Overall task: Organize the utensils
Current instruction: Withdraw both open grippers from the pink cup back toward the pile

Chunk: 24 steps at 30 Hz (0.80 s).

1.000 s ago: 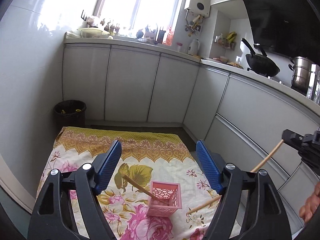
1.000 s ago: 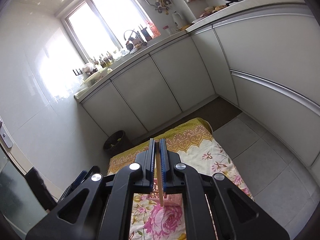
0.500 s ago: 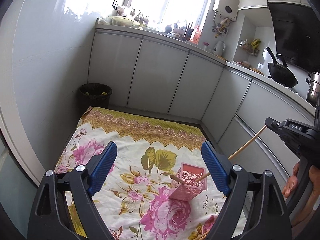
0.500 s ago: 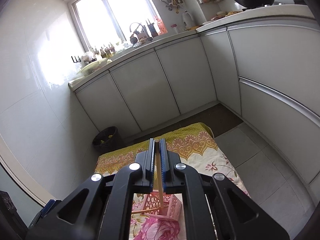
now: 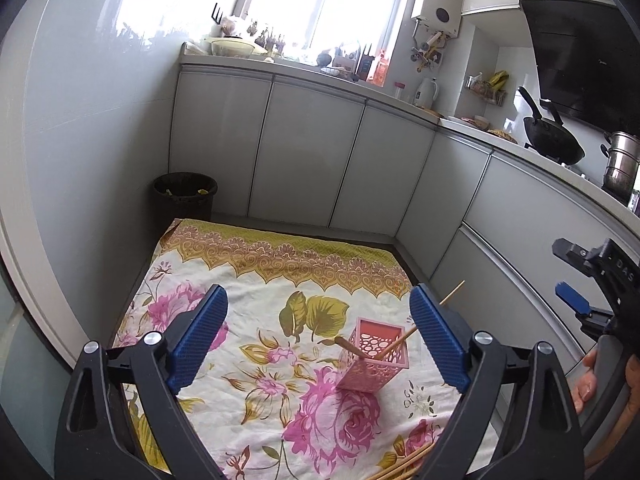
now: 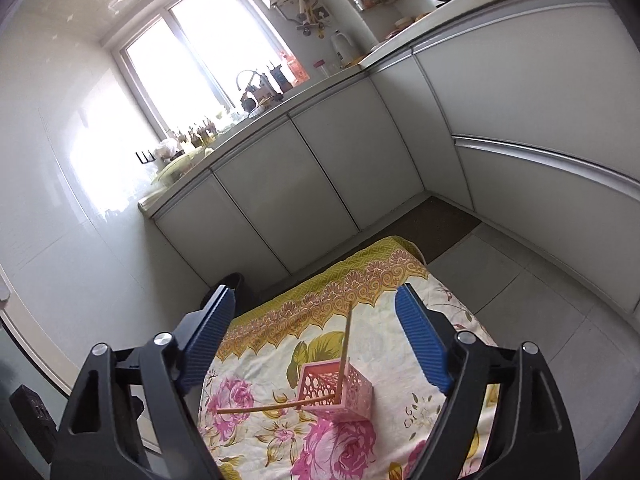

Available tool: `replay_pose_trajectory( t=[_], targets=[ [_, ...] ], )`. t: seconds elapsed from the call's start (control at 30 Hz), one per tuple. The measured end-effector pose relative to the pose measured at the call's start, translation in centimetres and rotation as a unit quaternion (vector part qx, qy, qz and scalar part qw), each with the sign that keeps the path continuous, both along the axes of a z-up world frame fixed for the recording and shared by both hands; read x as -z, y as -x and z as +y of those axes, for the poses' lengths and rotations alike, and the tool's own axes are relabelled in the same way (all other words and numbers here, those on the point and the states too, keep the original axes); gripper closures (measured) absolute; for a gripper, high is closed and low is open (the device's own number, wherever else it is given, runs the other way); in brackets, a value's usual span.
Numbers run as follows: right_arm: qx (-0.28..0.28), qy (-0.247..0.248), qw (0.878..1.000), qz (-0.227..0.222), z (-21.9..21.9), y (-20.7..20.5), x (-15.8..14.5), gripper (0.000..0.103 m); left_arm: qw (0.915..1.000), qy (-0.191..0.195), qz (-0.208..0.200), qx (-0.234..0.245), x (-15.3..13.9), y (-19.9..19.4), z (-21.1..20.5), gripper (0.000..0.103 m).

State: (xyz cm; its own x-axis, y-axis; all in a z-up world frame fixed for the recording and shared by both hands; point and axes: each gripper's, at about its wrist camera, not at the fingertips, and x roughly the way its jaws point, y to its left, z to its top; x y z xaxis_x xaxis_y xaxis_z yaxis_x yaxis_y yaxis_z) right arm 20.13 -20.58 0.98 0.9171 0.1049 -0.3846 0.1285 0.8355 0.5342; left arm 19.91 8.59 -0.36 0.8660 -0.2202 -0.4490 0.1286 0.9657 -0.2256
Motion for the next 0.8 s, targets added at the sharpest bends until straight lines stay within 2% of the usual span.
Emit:
replay_pose_trajectory(
  t=[0.17, 0.33, 0.43, 0.5, 0.63, 0.73, 0.8],
  targets=[
    [0.025, 0.000, 0.999, 0.034, -1.3, 5.6, 3.2, 0.019, 0.9992, -0.032, -0.002, 0.024, 0.6, 1.4, -1.5, 0.008],
    [0.057, -0.025, 0.994, 0.085, -2.9, 10.6, 6.9, 0.019, 0.9978, -0.040, -0.009, 0.053, 1.4, 3.9, -3.5, 0.007],
    [0.069, -0.040, 0.991, 0.111, -3.9, 12.8, 8.1, 0.019, 0.9945, -0.041, 0.014, 0.095, 2.8, 5.1, -5.2, 0.007],
    [0.078, -0.039, 0.989, 0.116, -4.5, 14.2, 8.4, 0.019, 0.9863, -0.076, 0.040, 0.141, 3.4, 5.4, -7.1, 0.007],
    [0.101, -0.030, 0.989, 0.101, -5.3, 16.6, 8.4, 0.019, 0.9574, -0.147, 0.096, 0.229, 4.8, 6.5, -10.8, 0.007],
    [0.094, -0.035, 0.989, 0.106, -5.7, 17.1, 8.8, 0.019, 0.9385, -0.211, 0.118, 0.246, 6.3, 6.9, -12.9, 0.007],
    [0.082, -0.033, 0.989, 0.116, -5.6, 16.9, 9.3, 0.018, 0.9288, -0.234, 0.130, 0.256, 7.4, 7.0, -13.6, 0.007]
  ],
)
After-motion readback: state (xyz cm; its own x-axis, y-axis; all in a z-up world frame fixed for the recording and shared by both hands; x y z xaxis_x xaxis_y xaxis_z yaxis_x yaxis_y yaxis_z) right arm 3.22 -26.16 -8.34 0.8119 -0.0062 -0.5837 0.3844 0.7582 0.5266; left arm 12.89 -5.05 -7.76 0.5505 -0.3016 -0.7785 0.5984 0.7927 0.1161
